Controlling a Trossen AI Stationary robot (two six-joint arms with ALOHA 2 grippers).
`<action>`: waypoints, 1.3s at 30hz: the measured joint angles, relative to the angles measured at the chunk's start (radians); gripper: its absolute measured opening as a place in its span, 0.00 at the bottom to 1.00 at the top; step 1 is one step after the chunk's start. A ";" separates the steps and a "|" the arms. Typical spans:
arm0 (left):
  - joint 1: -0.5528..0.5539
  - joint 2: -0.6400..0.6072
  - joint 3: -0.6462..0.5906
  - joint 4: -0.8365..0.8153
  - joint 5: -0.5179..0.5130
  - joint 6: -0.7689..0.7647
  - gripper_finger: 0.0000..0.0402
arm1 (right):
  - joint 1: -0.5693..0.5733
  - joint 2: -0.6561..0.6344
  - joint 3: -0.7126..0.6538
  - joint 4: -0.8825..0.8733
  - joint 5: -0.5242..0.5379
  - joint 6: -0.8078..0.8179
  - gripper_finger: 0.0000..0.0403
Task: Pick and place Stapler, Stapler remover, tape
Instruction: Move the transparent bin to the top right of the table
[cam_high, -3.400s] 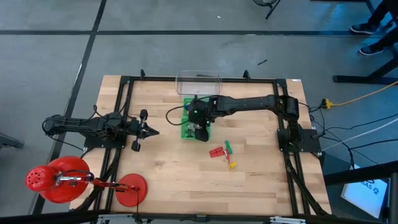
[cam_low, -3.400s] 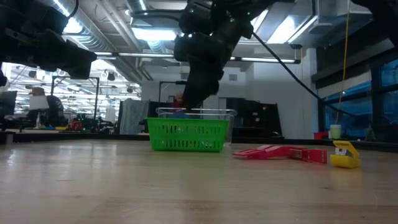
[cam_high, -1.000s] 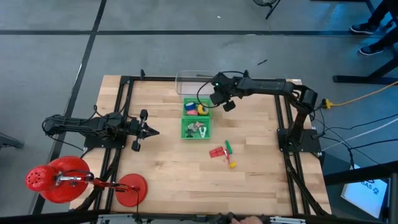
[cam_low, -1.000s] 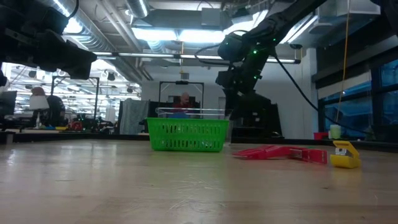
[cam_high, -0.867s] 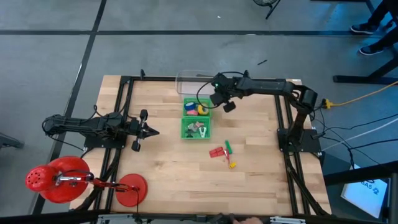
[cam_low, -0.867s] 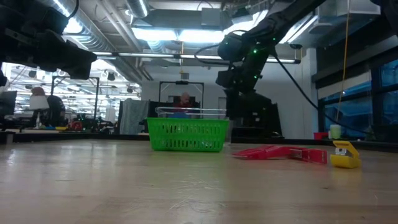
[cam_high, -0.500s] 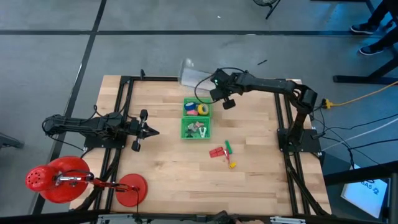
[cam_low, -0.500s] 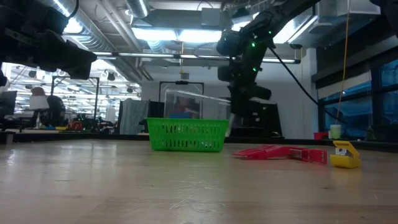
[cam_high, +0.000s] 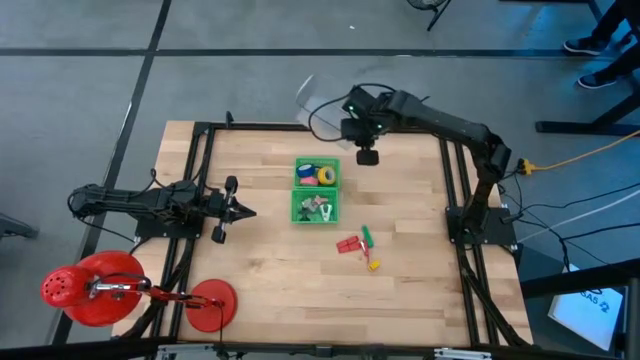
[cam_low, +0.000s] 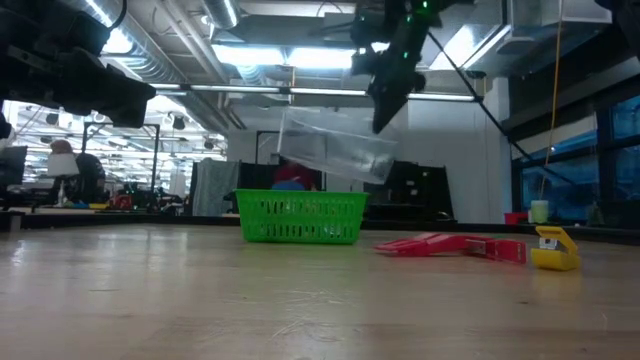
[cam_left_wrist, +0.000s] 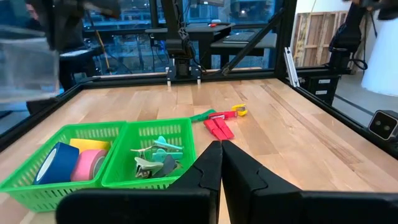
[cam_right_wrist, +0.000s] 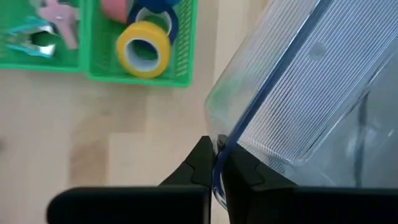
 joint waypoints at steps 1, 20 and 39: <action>0.000 0.000 0.000 0.000 0.000 0.000 0.02 | 0.001 0.000 0.024 -0.043 0.000 0.025 0.03; 0.000 0.000 0.000 0.000 0.000 0.000 0.02 | 0.250 -0.340 -0.186 -0.302 0.088 0.889 0.03; 0.000 0.000 0.000 0.000 0.000 0.000 0.01 | 0.644 -0.362 -0.530 -0.114 0.081 1.299 0.03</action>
